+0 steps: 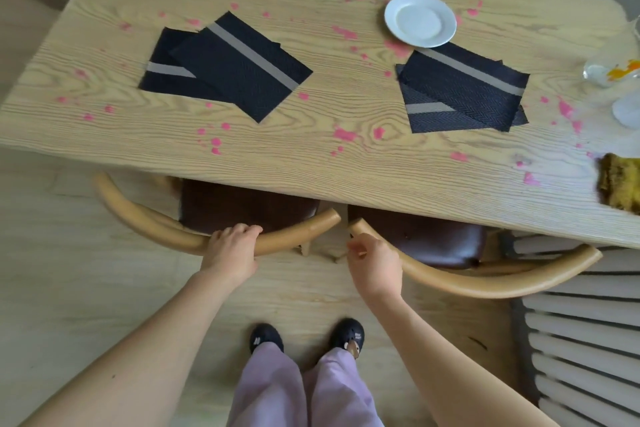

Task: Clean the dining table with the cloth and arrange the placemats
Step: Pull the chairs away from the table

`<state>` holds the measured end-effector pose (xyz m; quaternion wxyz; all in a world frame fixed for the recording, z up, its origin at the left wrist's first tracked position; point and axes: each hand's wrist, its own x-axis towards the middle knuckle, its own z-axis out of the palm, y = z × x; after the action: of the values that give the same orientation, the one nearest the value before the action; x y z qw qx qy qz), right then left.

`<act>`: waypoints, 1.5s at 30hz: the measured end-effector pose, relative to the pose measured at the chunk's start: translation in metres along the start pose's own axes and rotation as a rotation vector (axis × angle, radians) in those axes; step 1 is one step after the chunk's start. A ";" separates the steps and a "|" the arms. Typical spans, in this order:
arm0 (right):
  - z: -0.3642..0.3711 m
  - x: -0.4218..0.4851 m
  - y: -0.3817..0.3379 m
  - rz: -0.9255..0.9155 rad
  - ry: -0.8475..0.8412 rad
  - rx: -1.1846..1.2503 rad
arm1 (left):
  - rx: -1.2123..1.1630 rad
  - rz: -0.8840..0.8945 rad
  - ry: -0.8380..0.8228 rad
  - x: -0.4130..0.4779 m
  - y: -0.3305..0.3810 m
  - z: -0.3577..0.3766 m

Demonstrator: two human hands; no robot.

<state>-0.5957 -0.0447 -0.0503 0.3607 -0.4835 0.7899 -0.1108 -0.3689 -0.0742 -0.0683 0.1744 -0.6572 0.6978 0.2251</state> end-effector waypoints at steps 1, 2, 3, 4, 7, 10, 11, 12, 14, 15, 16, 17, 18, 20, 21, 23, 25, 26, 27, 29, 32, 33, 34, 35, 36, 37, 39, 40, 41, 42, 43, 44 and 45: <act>0.003 -0.002 -0.001 0.003 -0.005 -0.010 | 0.035 0.003 -0.016 0.001 -0.004 0.004; 0.005 -0.004 -0.003 0.006 -0.011 -0.023 | 0.065 0.010 -0.015 0.002 -0.007 0.007; 0.008 -0.005 -0.004 0.009 -0.017 -0.039 | 0.079 0.018 0.000 0.004 -0.009 0.008; 0.010 -0.007 -0.005 0.011 -0.022 -0.050 | 0.083 0.020 0.010 0.005 -0.009 0.008; 0.016 -0.010 -0.010 0.017 -0.026 -0.077 | 0.067 0.030 -0.009 0.009 -0.008 0.005; 0.020 -0.012 -0.016 0.024 -0.018 -0.085 | 0.070 0.041 -0.033 0.007 -0.009 0.003; 0.021 -0.013 -0.017 0.027 -0.019 -0.085 | 0.072 0.043 -0.042 0.006 -0.009 0.004; 0.022 -0.014 -0.020 0.026 -0.020 -0.084 | 0.076 0.046 -0.047 0.004 -0.009 0.006; 0.024 -0.014 -0.024 0.022 -0.020 -0.078 | 0.082 0.057 -0.051 0.001 -0.009 0.007; 0.025 -0.014 -0.026 0.022 -0.018 -0.075 | 0.081 0.059 -0.054 -0.001 -0.009 0.008; 0.026 -0.014 -0.029 0.018 -0.016 -0.074 | 0.075 0.061 -0.054 -0.002 -0.009 0.007; 0.026 -0.015 -0.031 0.016 -0.012 -0.076 | 0.060 0.066 -0.053 -0.002 -0.010 0.006; 0.026 -0.015 -0.033 0.013 -0.009 -0.079 | 0.032 0.071 -0.056 -0.003 -0.010 0.004; 0.024 -0.018 -0.038 0.006 -0.002 -0.086 | -0.055 0.095 -0.071 -0.004 -0.010 -0.003; 0.022 -0.019 -0.040 0.000 0.000 -0.085 | -0.094 0.118 -0.074 -0.006 -0.010 -0.007; 0.017 -0.022 -0.045 -0.014 0.006 -0.076 | -0.142 0.168 -0.065 -0.011 -0.007 -0.017; 0.010 -0.024 -0.056 -0.046 0.031 -0.054 | -0.171 0.220 -0.025 -0.021 -0.009 -0.030; 0.007 -0.025 -0.062 -0.065 0.039 -0.040 | -0.182 0.242 -0.002 -0.025 -0.010 -0.036; 0.005 -0.026 -0.069 -0.088 0.047 -0.021 | -0.193 0.259 0.022 -0.030 -0.012 -0.042; -0.002 -0.030 -0.087 -0.146 0.057 0.000 | -0.210 0.280 0.092 -0.039 -0.019 -0.058; -0.007 -0.034 -0.109 -0.247 0.044 -0.013 | -0.239 0.275 0.192 -0.050 -0.026 -0.085; -0.009 -0.035 -0.116 -0.285 0.026 -0.016 | -0.246 0.269 0.230 -0.053 -0.029 -0.094; -0.011 -0.034 -0.126 -0.319 0.010 -0.016 | -0.255 0.261 0.273 -0.056 -0.032 -0.105; -0.012 -0.032 -0.134 -0.362 0.000 -0.028 | -0.264 0.250 0.307 -0.059 -0.034 -0.114; -0.015 -0.032 -0.147 -0.397 -0.006 -0.033 | -0.278 0.231 0.329 -0.063 -0.038 -0.125; -0.017 -0.031 -0.150 -0.420 0.001 -0.043 | -0.296 0.219 0.330 -0.064 -0.036 -0.128; -0.017 -0.032 -0.175 -0.518 -0.003 -0.035 | -0.296 0.163 0.378 -0.077 -0.048 -0.145; -0.016 -0.031 -0.182 -0.534 -0.010 -0.027 | -0.297 0.154 0.385 -0.078 -0.050 -0.150; -0.016 -0.032 -0.191 -0.553 -0.023 -0.021 | -0.310 0.138 0.401 -0.081 -0.054 -0.155; -0.015 -0.033 -0.197 -0.588 -0.035 -0.025 | -0.313 0.123 0.413 -0.084 -0.058 -0.158; -0.013 -0.035 -0.209 -0.625 -0.049 -0.035 | -0.324 0.097 0.434 -0.090 -0.066 -0.163; -0.012 -0.035 -0.213 -0.652 -0.061 -0.043 | -0.329 0.091 0.435 -0.092 -0.069 -0.166; -0.008 -0.036 -0.225 -0.680 -0.073 -0.047 | -0.344 0.065 0.440 -0.096 -0.079 -0.170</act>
<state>-0.4377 -0.1296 0.0904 0.3198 -0.7310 0.5723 -0.1890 -0.2743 -0.0893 0.1194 -0.1029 -0.6874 0.6913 0.1975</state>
